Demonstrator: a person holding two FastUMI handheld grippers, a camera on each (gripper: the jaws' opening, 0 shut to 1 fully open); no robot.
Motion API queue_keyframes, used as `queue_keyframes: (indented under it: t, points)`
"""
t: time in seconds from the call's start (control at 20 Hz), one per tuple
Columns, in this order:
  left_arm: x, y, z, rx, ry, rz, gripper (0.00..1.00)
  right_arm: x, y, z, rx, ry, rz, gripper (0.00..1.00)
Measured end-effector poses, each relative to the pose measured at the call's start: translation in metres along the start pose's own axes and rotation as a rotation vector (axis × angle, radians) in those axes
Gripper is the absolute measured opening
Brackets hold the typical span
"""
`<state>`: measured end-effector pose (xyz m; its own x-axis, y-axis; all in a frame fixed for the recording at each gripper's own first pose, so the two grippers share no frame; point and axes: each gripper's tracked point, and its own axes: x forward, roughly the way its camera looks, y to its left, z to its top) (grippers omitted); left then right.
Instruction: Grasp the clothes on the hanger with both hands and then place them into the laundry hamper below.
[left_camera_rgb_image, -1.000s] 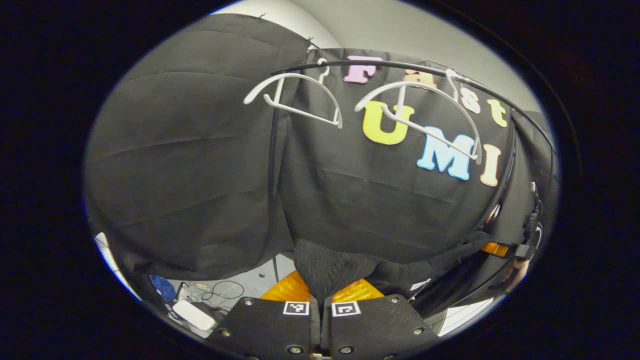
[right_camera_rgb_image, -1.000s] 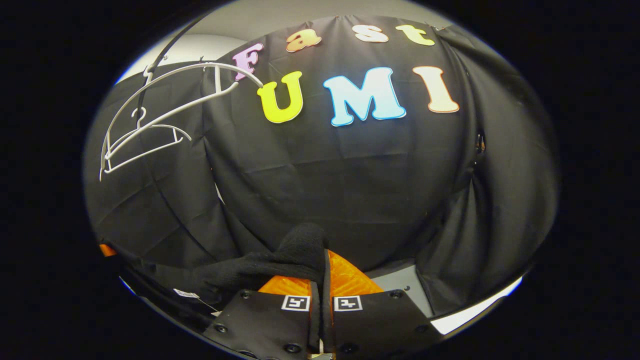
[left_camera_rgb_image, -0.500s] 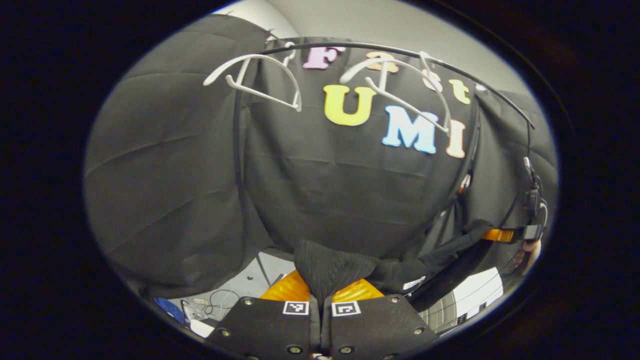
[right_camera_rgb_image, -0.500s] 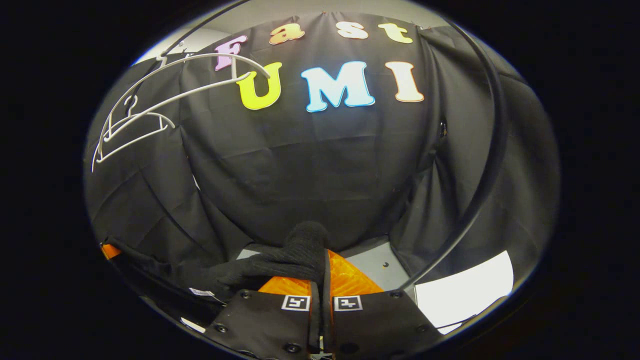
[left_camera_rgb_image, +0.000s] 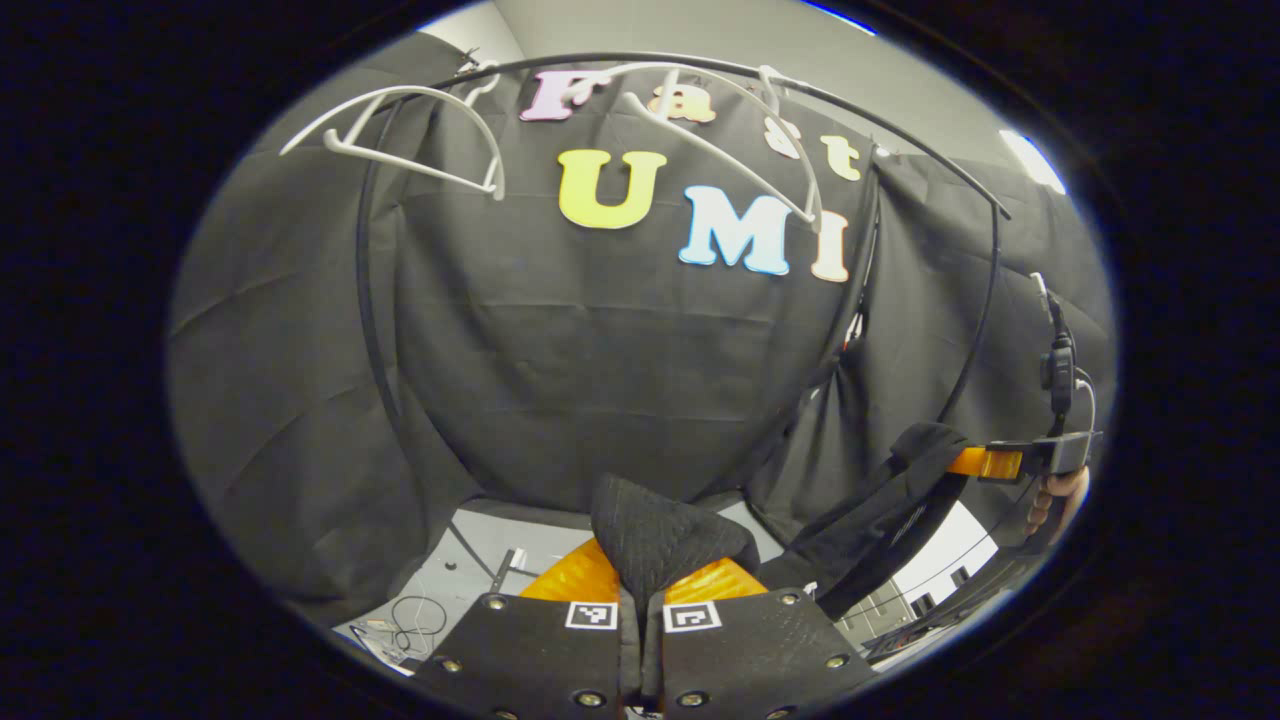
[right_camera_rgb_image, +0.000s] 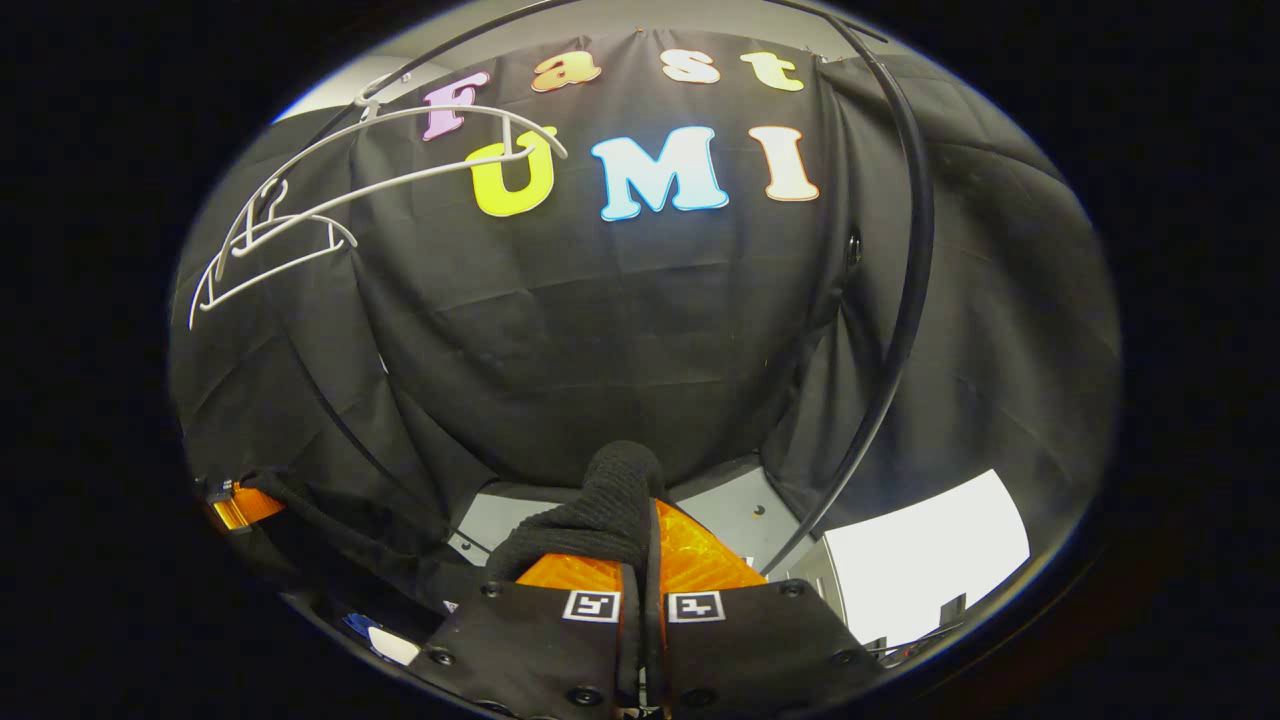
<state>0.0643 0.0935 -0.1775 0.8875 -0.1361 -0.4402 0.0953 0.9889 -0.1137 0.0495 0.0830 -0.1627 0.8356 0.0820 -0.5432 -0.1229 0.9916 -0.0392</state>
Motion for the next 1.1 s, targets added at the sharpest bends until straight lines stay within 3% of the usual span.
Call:
queue_keyframes:
  t: [0.5, 1.1]
  points:
    - [0.053, 0.013, -0.08, -0.011, 0.133, -0.014, 0.02, 0.053, 0.013, -0.074, 0.047, 0.145, 0.013, 0.04]
    - [0.144, 0.019, -0.171, 0.054, 0.275, -0.06, 0.03, 0.107, 0.001, -0.166, 0.111, 0.312, -0.07, 0.04]
